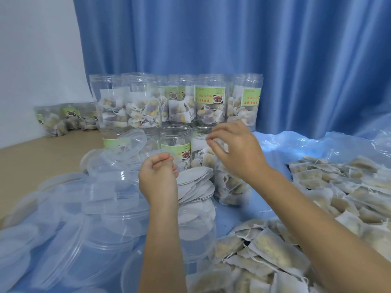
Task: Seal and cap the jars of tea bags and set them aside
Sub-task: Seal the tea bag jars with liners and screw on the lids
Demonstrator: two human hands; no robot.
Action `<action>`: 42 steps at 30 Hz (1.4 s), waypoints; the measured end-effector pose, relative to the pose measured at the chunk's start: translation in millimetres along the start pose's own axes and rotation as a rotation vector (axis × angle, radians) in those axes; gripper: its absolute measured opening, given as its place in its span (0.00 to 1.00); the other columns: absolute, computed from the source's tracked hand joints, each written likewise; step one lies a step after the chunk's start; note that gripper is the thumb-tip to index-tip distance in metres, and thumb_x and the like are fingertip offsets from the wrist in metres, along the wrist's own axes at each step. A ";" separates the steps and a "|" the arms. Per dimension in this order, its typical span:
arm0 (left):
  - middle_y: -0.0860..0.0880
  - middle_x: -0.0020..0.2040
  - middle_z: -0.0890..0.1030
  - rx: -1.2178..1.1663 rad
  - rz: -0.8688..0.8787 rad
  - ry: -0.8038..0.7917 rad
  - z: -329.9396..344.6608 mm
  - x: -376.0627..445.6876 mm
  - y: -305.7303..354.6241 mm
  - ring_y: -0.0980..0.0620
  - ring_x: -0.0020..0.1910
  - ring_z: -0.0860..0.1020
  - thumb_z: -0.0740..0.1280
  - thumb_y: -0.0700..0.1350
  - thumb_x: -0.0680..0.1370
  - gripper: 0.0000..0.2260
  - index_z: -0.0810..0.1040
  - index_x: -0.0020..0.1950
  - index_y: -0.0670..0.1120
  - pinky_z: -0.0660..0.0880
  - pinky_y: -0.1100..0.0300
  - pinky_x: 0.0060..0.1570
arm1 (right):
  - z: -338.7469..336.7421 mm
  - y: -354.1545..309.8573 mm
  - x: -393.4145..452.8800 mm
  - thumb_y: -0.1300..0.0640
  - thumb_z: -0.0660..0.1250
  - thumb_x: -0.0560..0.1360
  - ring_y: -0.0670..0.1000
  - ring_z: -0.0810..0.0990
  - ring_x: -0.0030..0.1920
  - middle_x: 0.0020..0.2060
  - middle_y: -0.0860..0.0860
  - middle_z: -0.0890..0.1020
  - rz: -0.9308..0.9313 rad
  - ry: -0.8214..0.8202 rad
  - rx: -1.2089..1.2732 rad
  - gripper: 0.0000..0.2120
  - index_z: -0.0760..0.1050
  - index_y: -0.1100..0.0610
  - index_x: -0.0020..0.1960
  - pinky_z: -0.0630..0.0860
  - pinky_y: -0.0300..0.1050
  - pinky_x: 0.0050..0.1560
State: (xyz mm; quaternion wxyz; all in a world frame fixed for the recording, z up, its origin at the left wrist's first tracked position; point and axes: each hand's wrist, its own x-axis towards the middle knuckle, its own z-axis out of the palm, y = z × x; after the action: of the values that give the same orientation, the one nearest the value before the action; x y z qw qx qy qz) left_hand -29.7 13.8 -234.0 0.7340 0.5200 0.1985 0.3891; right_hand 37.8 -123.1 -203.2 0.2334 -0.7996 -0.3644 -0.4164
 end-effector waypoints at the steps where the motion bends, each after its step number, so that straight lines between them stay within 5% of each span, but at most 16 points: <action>1: 0.52 0.35 0.79 0.004 -0.002 -0.001 0.2 0.2 -0.7 0.54 0.33 0.77 0.66 0.34 0.74 0.10 0.77 0.38 0.48 0.74 0.62 0.36 | 4.8 -9.5 -2.4 0.56 0.69 0.75 0.58 0.78 0.52 0.48 0.55 0.84 -0.061 -0.131 0.049 0.09 0.83 0.60 0.50 0.74 0.50 0.54; 4: 0.51 0.34 0.78 0.018 -0.012 0.000 -1.4 1.8 -4.7 0.54 0.32 0.76 0.65 0.33 0.74 0.09 0.77 0.38 0.47 0.74 0.61 0.34 | 24.9 -35.0 -12.9 0.43 0.61 0.77 0.53 0.76 0.55 0.52 0.52 0.81 -0.011 -0.610 0.087 0.17 0.79 0.54 0.53 0.71 0.48 0.54; 6: 0.51 0.34 0.78 0.035 -0.005 0.020 -3.8 3.7 -7.9 0.54 0.32 0.76 0.65 0.34 0.74 0.09 0.77 0.38 0.48 0.74 0.62 0.33 | 36.7 -36.9 -18.8 0.42 0.58 0.78 0.56 0.76 0.50 0.43 0.54 0.79 -0.004 -0.690 -0.027 0.16 0.68 0.51 0.36 0.67 0.46 0.44; 8: 0.51 0.35 0.78 0.051 -0.004 0.051 -6.7 6.5 -10.4 0.54 0.32 0.76 0.65 0.34 0.74 0.10 0.77 0.38 0.49 0.75 0.61 0.35 | 36.0 -36.6 -23.3 0.44 0.57 0.79 0.56 0.74 0.45 0.33 0.50 0.72 0.050 -0.724 -0.082 0.20 0.59 0.49 0.32 0.65 0.44 0.40; 12: 0.46 0.44 0.82 0.183 0.072 0.134 -10.3 12.4 -13.0 0.44 0.47 0.81 0.65 0.37 0.74 0.10 0.75 0.38 0.52 0.77 0.50 0.53 | 29.8 -30.9 -28.3 0.47 0.55 0.80 0.54 0.76 0.45 0.39 0.52 0.80 0.066 -0.660 -0.034 0.17 0.79 0.53 0.46 0.70 0.46 0.40; 15: 0.47 0.48 0.81 0.368 0.277 0.229 -12.3 6.0 -9.0 0.55 0.40 0.77 0.63 0.35 0.73 0.09 0.75 0.43 0.49 0.67 0.75 0.42 | 26.1 -29.6 -32.7 0.51 0.58 0.78 0.52 0.76 0.38 0.33 0.53 0.80 0.185 -0.599 0.105 0.16 0.80 0.57 0.44 0.72 0.46 0.40; 18: 0.45 0.49 0.78 0.575 0.616 0.331 -16.5 -1.0 -3.1 0.47 0.48 0.74 0.62 0.31 0.71 0.12 0.78 0.48 0.44 0.59 0.70 0.39 | 28.3 -28.6 -38.2 0.54 0.59 0.78 0.55 0.75 0.35 0.31 0.57 0.78 0.231 -0.503 0.124 0.16 0.77 0.62 0.39 0.73 0.49 0.40; 20: 0.44 0.55 0.77 0.765 0.731 0.356 -20.6 2.2 -3.3 0.41 0.59 0.72 0.64 0.30 0.69 0.14 0.79 0.50 0.43 0.64 0.61 0.47 | 31.2 -29.0 -41.4 0.55 0.58 0.79 0.58 0.76 0.36 0.33 0.59 0.79 0.200 -0.469 0.090 0.14 0.77 0.61 0.41 0.73 0.51 0.39; 21: 0.45 0.60 0.76 0.883 0.727 0.336 -24.5 5.6 -6.0 0.40 0.65 0.69 0.65 0.30 0.69 0.16 0.79 0.54 0.43 0.66 0.53 0.55 | 32.4 -28.9 -42.1 0.55 0.57 0.80 0.59 0.77 0.36 0.34 0.59 0.80 0.179 -0.463 0.071 0.14 0.78 0.60 0.44 0.74 0.52 0.39; 23: 0.46 0.70 0.69 1.119 0.608 0.261 -32.7 11.7 -14.2 0.43 0.74 0.58 0.65 0.32 0.71 0.21 0.74 0.63 0.43 0.52 0.45 0.70 | 33.0 -28.1 -42.7 0.55 0.57 0.80 0.59 0.78 0.37 0.35 0.59 0.81 0.150 -0.454 0.058 0.13 0.79 0.59 0.47 0.74 0.53 0.40; 25: 0.45 0.70 0.70 1.211 0.498 0.244 -35.8 14.5 -20.4 0.44 0.75 0.54 0.65 0.34 0.73 0.21 0.71 0.66 0.41 0.43 0.46 0.72 | 33.7 -26.3 -43.3 0.55 0.56 0.80 0.59 0.78 0.36 0.35 0.58 0.81 0.126 -0.446 0.054 0.14 0.78 0.59 0.47 0.74 0.54 0.39; 29: 0.42 0.54 0.80 1.084 0.488 0.307 -34.4 13.4 -20.8 0.42 0.65 0.66 0.66 0.31 0.71 0.15 0.79 0.55 0.42 0.51 0.49 0.68 | 37.3 -24.3 -44.0 0.58 0.56 0.81 0.59 0.77 0.35 0.34 0.58 0.80 0.105 -0.368 0.054 0.12 0.78 0.60 0.50 0.75 0.54 0.38; 34: 0.48 0.48 0.82 0.768 0.651 0.309 -28.9 8.4 -10.6 0.45 0.58 0.69 0.68 0.40 0.75 0.07 0.81 0.52 0.45 0.59 0.55 0.64 | 33.6 -26.6 -39.0 0.63 0.63 0.77 0.49 0.66 0.27 0.25 0.53 0.73 0.279 0.022 0.229 0.07 0.79 0.61 0.44 0.67 0.45 0.31; 38: 0.55 0.48 0.79 0.315 0.733 0.247 -16.7 -2.1 8.0 0.55 0.56 0.72 0.70 0.43 0.74 0.08 0.80 0.52 0.46 0.64 0.76 0.55 | 25.8 -31.2 -31.3 0.59 0.63 0.78 0.44 0.68 0.30 0.25 0.50 0.73 0.522 0.153 0.446 0.09 0.78 0.58 0.40 0.66 0.31 0.33; 40: 0.54 0.49 0.82 0.131 0.690 0.168 -10.6 -7.9 13.0 0.55 0.55 0.78 0.71 0.42 0.73 0.09 0.79 0.53 0.48 0.71 0.66 0.59 | 22.8 -32.9 -25.0 0.55 0.63 0.77 0.42 0.65 0.30 0.29 0.58 0.73 0.627 0.145 0.536 0.13 0.76 0.64 0.41 0.67 0.32 0.34; 42: 0.55 0.49 0.83 0.018 0.633 0.075 -4.5 -15.9 14.2 0.57 0.52 0.81 0.73 0.40 0.72 0.12 0.78 0.52 0.51 0.75 0.60 0.57 | 17.8 -35.4 -18.9 0.55 0.63 0.77 0.46 0.72 0.32 0.32 0.63 0.74 0.747 0.127 0.755 0.15 0.76 0.68 0.41 0.78 0.41 0.39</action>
State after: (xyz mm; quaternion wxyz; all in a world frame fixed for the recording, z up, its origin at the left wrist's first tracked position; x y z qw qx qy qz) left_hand -47.8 6.4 -224.5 0.5638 0.5478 0.0573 0.6155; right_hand 11.8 -96.3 -226.1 0.6589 -0.7084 -0.1645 -0.1924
